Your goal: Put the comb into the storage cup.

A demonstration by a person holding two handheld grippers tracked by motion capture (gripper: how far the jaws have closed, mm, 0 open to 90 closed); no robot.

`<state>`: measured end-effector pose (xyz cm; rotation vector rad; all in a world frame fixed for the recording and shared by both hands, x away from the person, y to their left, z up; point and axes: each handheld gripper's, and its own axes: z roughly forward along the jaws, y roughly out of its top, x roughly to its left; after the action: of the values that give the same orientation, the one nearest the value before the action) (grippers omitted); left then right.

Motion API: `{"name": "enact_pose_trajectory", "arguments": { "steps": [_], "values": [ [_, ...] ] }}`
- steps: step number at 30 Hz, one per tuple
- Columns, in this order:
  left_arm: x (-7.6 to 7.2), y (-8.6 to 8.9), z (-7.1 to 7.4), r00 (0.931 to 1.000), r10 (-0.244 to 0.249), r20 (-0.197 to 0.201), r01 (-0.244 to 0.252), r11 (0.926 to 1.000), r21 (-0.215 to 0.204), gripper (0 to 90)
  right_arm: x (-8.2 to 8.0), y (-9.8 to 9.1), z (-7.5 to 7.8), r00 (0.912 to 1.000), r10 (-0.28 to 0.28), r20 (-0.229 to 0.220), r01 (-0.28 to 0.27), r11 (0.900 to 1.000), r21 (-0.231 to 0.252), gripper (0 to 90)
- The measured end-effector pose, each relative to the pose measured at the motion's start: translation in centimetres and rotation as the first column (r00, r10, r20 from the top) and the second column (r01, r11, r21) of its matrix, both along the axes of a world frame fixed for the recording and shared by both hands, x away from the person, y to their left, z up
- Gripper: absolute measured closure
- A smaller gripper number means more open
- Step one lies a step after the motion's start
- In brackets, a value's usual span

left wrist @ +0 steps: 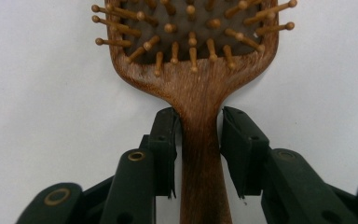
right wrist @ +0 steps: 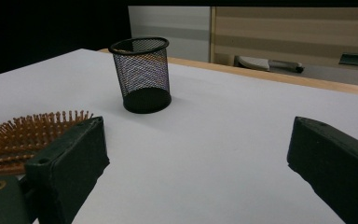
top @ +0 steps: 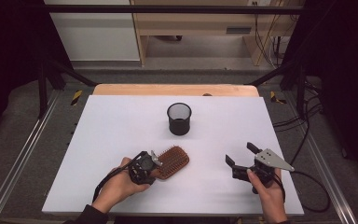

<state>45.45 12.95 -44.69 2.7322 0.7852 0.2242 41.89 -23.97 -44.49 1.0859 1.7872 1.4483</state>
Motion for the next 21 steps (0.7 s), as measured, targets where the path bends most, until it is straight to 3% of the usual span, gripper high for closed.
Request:
{"name": "enact_pose_trajectory", "arguments": {
  "steps": [3,7,9,13,17,21],
  "values": [
    [0.2,-0.1,-0.1,0.9999,-0.003,-0.016,0.003,1.0000,-0.008,58.5,0.0,0.0,0.0,1.0000,0.003,-0.001,-0.003,1.0000,-0.002,5.1],
    [0.2,0.3,-0.2,0.9996,-0.013,-0.026,0.012,0.9990,-0.044,67.0,0.0,0.0,0.0,1.0000,0.002,-0.001,-0.002,1.0000,0.000,5.1],
    [-0.1,0.1,-0.2,0.9996,-0.029,-0.002,0.029,0.9990,-0.035,72.0,0.0,0.0,0.0,1.0000,0.002,-0.001,-0.002,1.0000,0.001,5.1],
    [-0.8,-0.1,-0.3,0.9977,-0.044,0.051,0.045,0.9987,-0.021,72.7,0.0,0.1,0.0,1.0000,0.006,0.001,-0.006,1.0000,-0.004,5.1],
    [-1.2,0.2,0.2,0.9965,-0.043,0.072,0.048,0.9964,-0.070,72.7,-0.1,0.2,0.2,1.0000,0.008,0.003,-0.008,0.9999,0.006,5.1],
    [-1.7,0.4,1.3,0.9864,-0.016,0.164,0.040,0.9888,-0.144,72.7,-0.2,0.5,0.4,0.9998,0.020,-0.001,-0.020,0.9993,0.032,5.0]
  ]
}}
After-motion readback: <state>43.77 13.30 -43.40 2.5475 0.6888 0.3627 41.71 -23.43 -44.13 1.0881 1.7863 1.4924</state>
